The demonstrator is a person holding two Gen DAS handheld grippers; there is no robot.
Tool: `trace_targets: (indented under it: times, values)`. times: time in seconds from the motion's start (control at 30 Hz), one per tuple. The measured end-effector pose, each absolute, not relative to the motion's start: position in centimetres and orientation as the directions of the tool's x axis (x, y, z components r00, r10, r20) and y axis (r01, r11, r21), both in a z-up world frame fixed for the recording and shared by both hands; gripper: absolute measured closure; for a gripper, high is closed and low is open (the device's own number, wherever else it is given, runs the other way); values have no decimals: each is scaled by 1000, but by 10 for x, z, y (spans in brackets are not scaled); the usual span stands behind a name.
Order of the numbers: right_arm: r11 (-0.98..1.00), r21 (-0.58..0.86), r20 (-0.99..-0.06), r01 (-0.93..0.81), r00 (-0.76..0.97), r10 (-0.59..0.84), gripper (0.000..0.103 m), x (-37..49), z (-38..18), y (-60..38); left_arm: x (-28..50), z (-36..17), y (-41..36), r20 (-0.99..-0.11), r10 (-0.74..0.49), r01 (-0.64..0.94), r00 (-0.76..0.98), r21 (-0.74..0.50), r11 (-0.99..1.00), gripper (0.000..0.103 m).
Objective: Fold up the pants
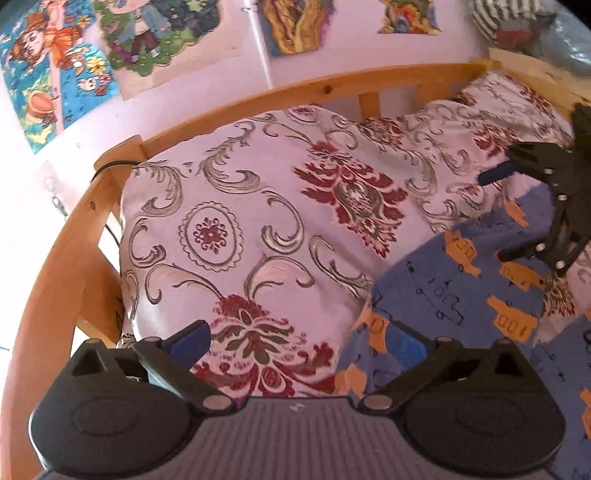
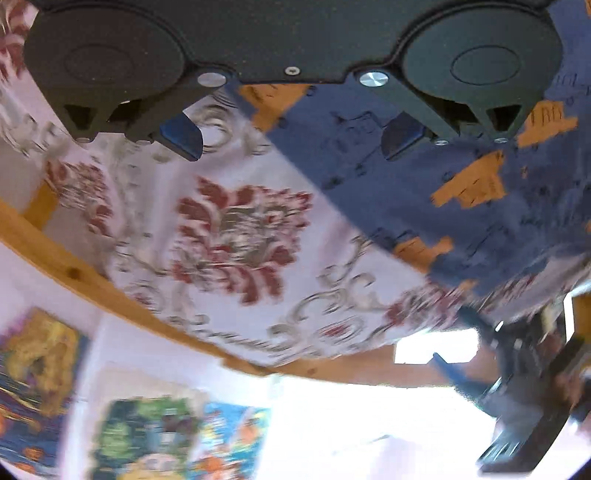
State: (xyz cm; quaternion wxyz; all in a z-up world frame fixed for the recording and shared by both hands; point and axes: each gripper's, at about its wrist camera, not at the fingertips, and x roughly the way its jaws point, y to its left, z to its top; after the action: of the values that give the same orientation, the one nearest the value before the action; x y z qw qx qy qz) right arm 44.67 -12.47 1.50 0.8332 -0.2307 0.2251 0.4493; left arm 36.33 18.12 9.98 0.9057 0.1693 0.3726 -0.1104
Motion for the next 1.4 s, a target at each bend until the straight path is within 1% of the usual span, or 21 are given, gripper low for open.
trace_targets:
  times: [0.1,0.27,0.33,0.43,0.53,0.57,0.63,0.7,0.73,0.77,0.8,0.83,0.9,0.93,1.0,1.03,1.1,1.17,1.23,1.27,1.4]
  values:
    - [415,-237,-655,-879,460,599,1,460,13,-100,368,94,173,-728,-84,377,681,249,892,0]
    - [316,-217,-752,-924,364,550,1,482,9,-73,381,81,154,-758,-124,439,640,229,869,0]
    - [310,-210,-793,-927,347,500,1,488,1,-68,388,72,143,-777,-89,456,623,269,848,0]
    - [345,-203,-794,-917,360,489,1,493,-6,-68,395,60,128,-793,-17,470,609,344,813,0]
    - [402,-173,-777,-899,375,506,2,497,-8,-74,399,58,124,-806,-34,486,592,322,813,0]
    - [409,-162,-774,-898,373,512,6,498,-9,-76,400,58,124,-810,-40,486,585,311,817,1]
    - [415,-167,-771,-895,380,511,14,498,-11,-78,400,60,125,-816,-54,493,575,293,819,7]
    - [407,-176,-783,-896,378,493,23,499,-14,-76,403,61,127,-823,-58,495,566,283,822,14]
    - [405,-184,-790,-896,380,482,25,499,-16,-76,404,61,129,-827,-60,494,559,275,824,17]
    - [406,-195,-789,-893,389,476,31,499,-17,-77,405,61,130,-831,-63,496,553,267,826,25]
    - [410,-207,-786,-888,401,471,40,499,-17,-77,406,61,132,-836,-68,499,544,258,827,35]
    - [415,-218,-784,-883,411,464,45,499,-18,-78,407,61,133,-842,-70,503,535,251,827,41]
    - [419,-230,-783,-878,423,456,65,500,-18,-79,409,60,133,-850,-66,505,522,246,827,66]
    - [419,-243,-781,-875,433,451,69,500,-18,-79,410,58,133,-856,-59,506,514,248,826,71]
    - [416,-248,-778,-875,436,453,83,498,-18,-80,410,58,132,-858,-49,507,512,255,823,84]
    - [413,-251,-775,-876,437,456,86,497,-17,-80,411,58,132,-860,-48,508,507,254,823,87]
    - [403,-268,-767,-875,447,460,93,493,-16,-80,409,59,130,-859,-40,508,511,265,820,96]
    - [402,-285,-759,-870,461,460,96,489,-15,-82,405,60,126,-851,-28,511,524,288,810,100]
    - [403,-300,-743,-865,477,470,99,482,-11,-86,400,61,123,-834,-14,508,552,322,799,101]
    - [403,-309,-737,-862,485,472,103,479,-10,-88,398,62,122,-826,-7,503,563,336,796,102]
    - [408,-353,-697,-842,527,485,103,461,-1,-98,386,63,119,-791,15,480,611,386,788,102]
